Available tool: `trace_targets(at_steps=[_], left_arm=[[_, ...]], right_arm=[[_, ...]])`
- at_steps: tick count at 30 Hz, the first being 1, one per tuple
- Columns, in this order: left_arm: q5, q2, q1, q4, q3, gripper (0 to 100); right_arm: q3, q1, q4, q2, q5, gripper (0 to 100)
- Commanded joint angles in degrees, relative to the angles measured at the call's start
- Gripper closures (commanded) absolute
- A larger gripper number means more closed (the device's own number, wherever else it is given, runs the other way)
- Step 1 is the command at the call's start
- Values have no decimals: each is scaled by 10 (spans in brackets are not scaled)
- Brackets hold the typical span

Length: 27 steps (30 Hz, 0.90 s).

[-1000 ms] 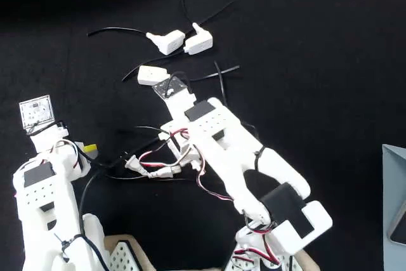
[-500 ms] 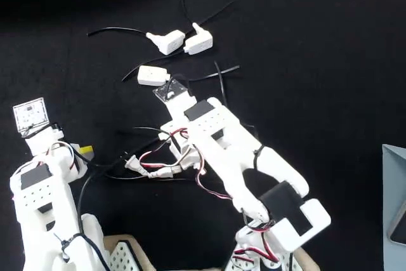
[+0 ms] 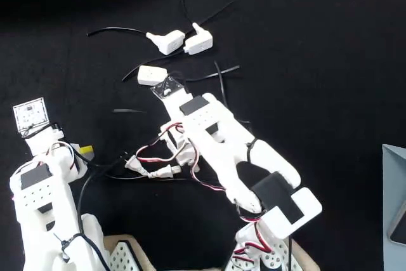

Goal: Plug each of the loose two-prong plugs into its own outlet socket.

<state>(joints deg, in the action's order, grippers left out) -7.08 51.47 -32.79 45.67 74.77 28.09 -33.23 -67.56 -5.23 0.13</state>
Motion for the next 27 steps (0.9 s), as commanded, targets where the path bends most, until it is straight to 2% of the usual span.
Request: trace_targets(at_steps=[1, 10, 20, 27], left_arm=[[-17, 11, -3, -11, -3, 690], [4, 11, 22, -6, -33, 689], [159, 11, 129, -5, -148, 690], [212, 11, 235, -5, -189, 690]], right_arm=[[-26, -11, -8, 36, 6, 987], [-2, -39, -32, 244, 2, 987], [151, -46, 149, 414, 1, 987], [218, -85, 190, 499, 0, 987]])
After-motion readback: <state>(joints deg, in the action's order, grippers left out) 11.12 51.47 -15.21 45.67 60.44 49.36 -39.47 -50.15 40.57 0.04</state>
